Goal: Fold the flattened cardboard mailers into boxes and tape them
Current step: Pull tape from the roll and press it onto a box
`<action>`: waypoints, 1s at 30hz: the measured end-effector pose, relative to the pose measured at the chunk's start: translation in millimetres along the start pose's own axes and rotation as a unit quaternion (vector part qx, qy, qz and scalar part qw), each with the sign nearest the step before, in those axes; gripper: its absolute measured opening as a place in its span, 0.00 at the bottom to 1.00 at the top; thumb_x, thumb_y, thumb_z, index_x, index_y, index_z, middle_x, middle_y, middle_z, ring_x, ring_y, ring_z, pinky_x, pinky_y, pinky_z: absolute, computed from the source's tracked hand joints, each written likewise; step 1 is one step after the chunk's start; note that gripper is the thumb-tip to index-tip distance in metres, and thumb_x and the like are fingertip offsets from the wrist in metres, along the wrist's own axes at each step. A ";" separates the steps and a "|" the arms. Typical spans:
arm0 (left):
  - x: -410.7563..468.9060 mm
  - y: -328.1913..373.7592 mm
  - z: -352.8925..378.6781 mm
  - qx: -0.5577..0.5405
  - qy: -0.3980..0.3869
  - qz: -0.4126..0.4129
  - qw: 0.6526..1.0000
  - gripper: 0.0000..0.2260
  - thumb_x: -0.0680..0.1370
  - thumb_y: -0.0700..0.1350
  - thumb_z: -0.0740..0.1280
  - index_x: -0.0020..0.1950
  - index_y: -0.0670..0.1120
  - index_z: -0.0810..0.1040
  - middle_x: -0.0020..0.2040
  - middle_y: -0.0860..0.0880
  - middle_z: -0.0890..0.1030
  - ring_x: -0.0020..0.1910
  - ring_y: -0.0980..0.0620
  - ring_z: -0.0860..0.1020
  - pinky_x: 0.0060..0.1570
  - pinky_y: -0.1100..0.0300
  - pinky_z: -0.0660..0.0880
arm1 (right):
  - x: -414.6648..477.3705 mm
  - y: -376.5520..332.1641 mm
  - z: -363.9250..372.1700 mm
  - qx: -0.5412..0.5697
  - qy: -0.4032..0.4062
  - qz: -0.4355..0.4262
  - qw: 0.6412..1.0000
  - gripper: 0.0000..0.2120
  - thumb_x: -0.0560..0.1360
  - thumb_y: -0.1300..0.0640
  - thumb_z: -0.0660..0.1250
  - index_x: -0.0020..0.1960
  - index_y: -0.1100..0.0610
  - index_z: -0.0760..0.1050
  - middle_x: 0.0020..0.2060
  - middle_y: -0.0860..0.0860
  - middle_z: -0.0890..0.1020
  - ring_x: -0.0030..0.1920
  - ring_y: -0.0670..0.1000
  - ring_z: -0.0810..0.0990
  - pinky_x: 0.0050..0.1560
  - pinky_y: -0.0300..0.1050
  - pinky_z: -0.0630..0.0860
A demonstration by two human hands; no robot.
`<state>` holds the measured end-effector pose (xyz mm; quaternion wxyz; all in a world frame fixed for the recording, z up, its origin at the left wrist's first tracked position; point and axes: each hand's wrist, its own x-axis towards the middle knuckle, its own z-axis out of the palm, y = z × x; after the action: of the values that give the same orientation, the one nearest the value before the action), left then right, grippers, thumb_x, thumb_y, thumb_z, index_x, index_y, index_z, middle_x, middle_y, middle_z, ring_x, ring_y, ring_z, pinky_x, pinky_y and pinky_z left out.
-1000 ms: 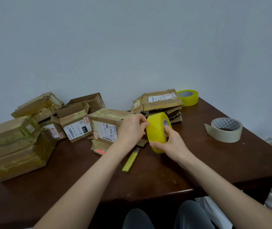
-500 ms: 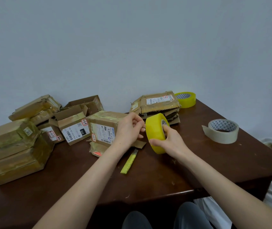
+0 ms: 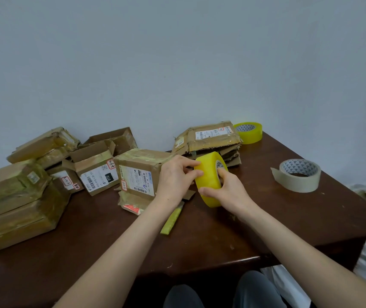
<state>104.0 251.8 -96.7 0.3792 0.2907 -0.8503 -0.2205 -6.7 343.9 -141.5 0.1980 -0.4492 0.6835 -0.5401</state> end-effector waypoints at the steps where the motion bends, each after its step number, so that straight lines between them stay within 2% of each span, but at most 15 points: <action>1: 0.5 0.2 0.1 -0.011 0.005 -0.012 1.000 0.10 0.69 0.44 0.77 0.49 0.47 0.84 0.40 0.57 0.78 0.40 0.56 0.79 0.43 0.51 0.81 | -0.3 0.4 0.9 0.004 0.001 0.000 1.000 0.18 0.69 0.52 0.76 0.54 0.56 0.73 0.47 0.53 0.79 0.47 0.53 0.78 0.46 0.50 0.75; 6: 3.3 6.3 -2.9 -0.040 -0.010 -0.052 0.998 0.08 0.67 0.41 0.78 0.44 0.47 0.84 0.37 0.55 0.79 0.35 0.55 0.80 0.40 0.55 0.81 | -1.3 1.6 1.1 0.006 0.000 -0.008 1.000 0.18 0.69 0.52 0.76 0.53 0.55 0.73 0.45 0.50 0.79 0.46 0.51 0.77 0.41 0.44 0.72; 10: 5.8 5.6 -5.2 -0.011 -0.038 -0.027 0.999 0.07 0.67 0.41 0.77 0.35 0.47 0.81 0.41 0.52 0.78 0.33 0.53 0.78 0.33 0.68 0.75 | -1.3 2.1 0.2 0.018 -0.010 -0.011 1.000 0.18 0.69 0.52 0.76 0.55 0.53 0.73 0.46 0.48 0.79 0.47 0.50 0.78 0.44 0.43 0.73; 12: 5.1 3.7 -5.4 -0.009 -0.038 -0.022 0.999 0.07 0.68 0.41 0.77 0.34 0.47 0.80 0.40 0.52 0.77 0.34 0.54 0.78 0.33 0.68 0.74 | -0.8 1.3 0.6 0.011 -0.011 -0.014 1.000 0.18 0.69 0.52 0.76 0.55 0.52 0.73 0.46 0.48 0.79 0.47 0.50 0.78 0.44 0.43 0.74; 14: 3.3 0.7 -5.2 -0.007 -0.029 -0.023 0.999 0.06 0.69 0.42 0.77 0.39 0.49 0.80 0.40 0.53 0.78 0.34 0.56 0.79 0.34 0.68 0.75 | -0.4 -0.1 0.8 0.010 -0.010 -0.011 1.000 0.18 0.69 0.52 0.76 0.54 0.52 0.73 0.46 0.48 0.79 0.47 0.50 0.78 0.44 0.44 0.75; 17: 1.3 -1.4 -2.9 -0.006 -0.042 -0.018 0.999 0.14 0.71 0.43 0.74 0.56 0.49 0.81 0.46 0.52 0.77 0.36 0.59 0.78 0.41 0.69 0.77 | 0.4 -0.1 -0.7 0.012 -0.008 -0.002 1.000 0.20 0.69 0.51 0.76 0.56 0.54 0.74 0.47 0.50 0.80 0.48 0.51 0.79 0.49 0.49 0.77; 19: 0.4 0.2 -1.4 0.023 -0.036 -0.002 0.999 0.15 0.72 0.45 0.74 0.58 0.48 0.82 0.47 0.53 0.75 0.39 0.59 0.76 0.42 0.72 0.73 | 0.8 1.5 -1.6 0.013 -0.007 0.001 1.000 0.19 0.69 0.51 0.76 0.55 0.54 0.74 0.47 0.51 0.80 0.48 0.52 0.79 0.49 0.51 0.77; 22: -1.3 3.7 -1.9 0.020 -0.004 0.002 1.000 0.12 0.70 0.45 0.76 0.53 0.46 0.84 0.44 0.55 0.76 0.40 0.59 0.76 0.44 0.68 0.74 | -0.5 1.8 -1.4 0.008 -0.004 0.001 1.000 0.20 0.69 0.51 0.76 0.56 0.55 0.74 0.47 0.50 0.80 0.48 0.51 0.79 0.49 0.51 0.77; 24: -3.1 3.9 -3.2 0.017 0.008 0.001 1.000 0.12 0.69 0.45 0.77 0.51 0.46 0.85 0.42 0.56 0.78 0.38 0.61 0.77 0.41 0.69 0.74 | -1.6 0.7 -0.2 0.006 -0.004 -0.006 1.000 0.22 0.68 0.51 0.76 0.58 0.54 0.74 0.48 0.49 0.80 0.49 0.51 0.79 0.50 0.50 0.77; 28: -4.2 3.8 -4.0 -0.008 0.015 -0.029 0.999 0.10 0.67 0.43 0.78 0.48 0.46 0.85 0.40 0.55 0.80 0.37 0.55 0.80 0.41 0.59 0.79 | -4.6 -1.3 2.0 0.005 0.003 -0.015 1.000 0.21 0.69 0.53 0.76 0.58 0.55 0.74 0.49 0.50 0.80 0.50 0.51 0.79 0.51 0.50 0.77; 30: -4.3 4.1 -3.4 -0.023 0.014 -0.049 0.998 0.09 0.67 0.42 0.78 0.46 0.45 0.85 0.41 0.53 0.81 0.36 0.54 0.81 0.39 0.61 0.79 | -4.8 -1.3 2.4 0.005 0.005 -0.021 1.000 0.21 0.69 0.54 0.76 0.58 0.57 0.74 0.49 0.52 0.80 0.49 0.52 0.79 0.50 0.50 0.77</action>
<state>107.7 257.1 -94.4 0.3868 0.3260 -0.8242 -0.2545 -1.9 346.5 -142.2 0.1856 -0.4595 0.6726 -0.5496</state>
